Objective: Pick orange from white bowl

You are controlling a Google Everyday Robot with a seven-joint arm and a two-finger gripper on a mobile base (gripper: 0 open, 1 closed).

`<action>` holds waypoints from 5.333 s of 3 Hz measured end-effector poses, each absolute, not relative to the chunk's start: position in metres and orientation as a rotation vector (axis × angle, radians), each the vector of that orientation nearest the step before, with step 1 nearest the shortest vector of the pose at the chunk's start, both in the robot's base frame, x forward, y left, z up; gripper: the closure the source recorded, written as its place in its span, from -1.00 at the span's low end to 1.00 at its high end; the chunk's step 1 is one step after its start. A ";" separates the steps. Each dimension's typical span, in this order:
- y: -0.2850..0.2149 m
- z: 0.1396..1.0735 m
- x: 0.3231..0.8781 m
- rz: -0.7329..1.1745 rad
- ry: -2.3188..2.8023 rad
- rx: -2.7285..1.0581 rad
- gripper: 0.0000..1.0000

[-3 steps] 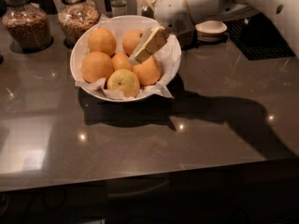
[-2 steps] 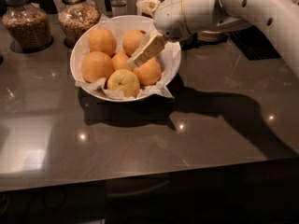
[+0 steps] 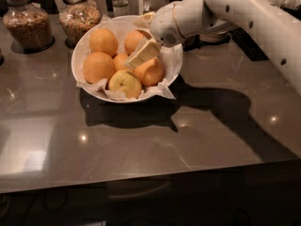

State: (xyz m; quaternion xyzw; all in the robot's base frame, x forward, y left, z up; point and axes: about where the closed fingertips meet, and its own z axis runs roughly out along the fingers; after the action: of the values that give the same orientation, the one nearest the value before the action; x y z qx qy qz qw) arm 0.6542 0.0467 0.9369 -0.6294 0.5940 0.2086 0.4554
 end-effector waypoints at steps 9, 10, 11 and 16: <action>0.042 0.928 0.694 0.273 1.604 -1.484 -0.36; 0.049 0.917 0.692 0.291 1.624 -1.490 -0.38; 0.043 0.911 0.690 0.283 1.661 -1.478 -0.42; 0.021 0.914 0.691 0.194 1.746 -1.436 -0.48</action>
Offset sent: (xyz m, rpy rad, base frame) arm 0.0337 -0.0169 0.0022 -0.1870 -0.0515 -0.1366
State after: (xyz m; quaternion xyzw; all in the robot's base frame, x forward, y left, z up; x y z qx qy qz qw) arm 0.6914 0.0209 0.9144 -0.5734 0.6976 0.0773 0.4226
